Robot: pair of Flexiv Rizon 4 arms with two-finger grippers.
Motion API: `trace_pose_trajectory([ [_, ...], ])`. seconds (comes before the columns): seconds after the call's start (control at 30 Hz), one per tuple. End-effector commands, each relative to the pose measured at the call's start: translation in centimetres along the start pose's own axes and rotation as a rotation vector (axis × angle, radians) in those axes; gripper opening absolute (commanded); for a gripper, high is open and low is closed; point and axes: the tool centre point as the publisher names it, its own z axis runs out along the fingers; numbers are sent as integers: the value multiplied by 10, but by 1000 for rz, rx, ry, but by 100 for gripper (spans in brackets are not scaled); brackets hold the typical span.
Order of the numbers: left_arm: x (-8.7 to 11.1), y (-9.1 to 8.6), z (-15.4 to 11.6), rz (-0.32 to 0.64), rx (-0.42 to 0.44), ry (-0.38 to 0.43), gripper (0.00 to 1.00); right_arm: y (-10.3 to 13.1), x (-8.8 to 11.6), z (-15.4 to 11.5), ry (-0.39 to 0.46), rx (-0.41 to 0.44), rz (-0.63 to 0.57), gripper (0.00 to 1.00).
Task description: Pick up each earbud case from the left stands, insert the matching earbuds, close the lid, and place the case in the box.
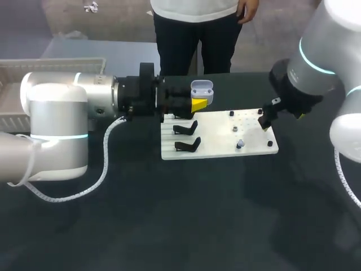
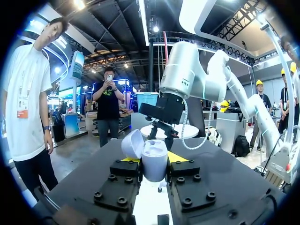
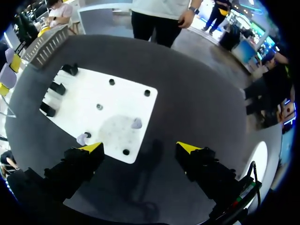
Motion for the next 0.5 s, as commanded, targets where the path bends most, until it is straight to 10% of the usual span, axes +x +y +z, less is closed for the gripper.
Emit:
trace_pose_trajectory([
  [0.03,1,-1,0,4,-4,-5,0,2,-13,12,66,-19,-33,100],
  [0.5,1,-1,0,4,-4,-5,0,7,-13,32,111,-58,-116,100],
])
